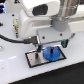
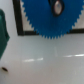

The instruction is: Insert the blue gear onto the right peg, followed by the red gear

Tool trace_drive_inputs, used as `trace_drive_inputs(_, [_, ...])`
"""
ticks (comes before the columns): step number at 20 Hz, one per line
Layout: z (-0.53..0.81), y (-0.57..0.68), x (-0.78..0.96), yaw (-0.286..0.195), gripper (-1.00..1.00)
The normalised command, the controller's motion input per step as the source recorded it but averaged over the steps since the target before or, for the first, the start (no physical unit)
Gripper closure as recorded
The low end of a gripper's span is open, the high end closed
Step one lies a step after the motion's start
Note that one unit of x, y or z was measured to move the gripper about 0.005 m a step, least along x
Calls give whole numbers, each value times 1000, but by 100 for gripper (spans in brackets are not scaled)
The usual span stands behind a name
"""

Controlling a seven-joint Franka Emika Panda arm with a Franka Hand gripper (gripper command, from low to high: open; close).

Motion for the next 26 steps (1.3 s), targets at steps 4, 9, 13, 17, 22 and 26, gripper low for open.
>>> trace_drive_inputs(4, [225, 171, -703, 0, -100])
trace_drive_inputs(9, [123, 296, -764, 0, -100])
trace_drive_inputs(13, [97, 254, -789, 0, -100])
trace_drive_inputs(17, [-10, 51, -301, 0, -100])
trace_drive_inputs(22, [242, 74, 677, 0, -100])
trace_drive_inputs(26, [324, 265, 778, 0, -100])
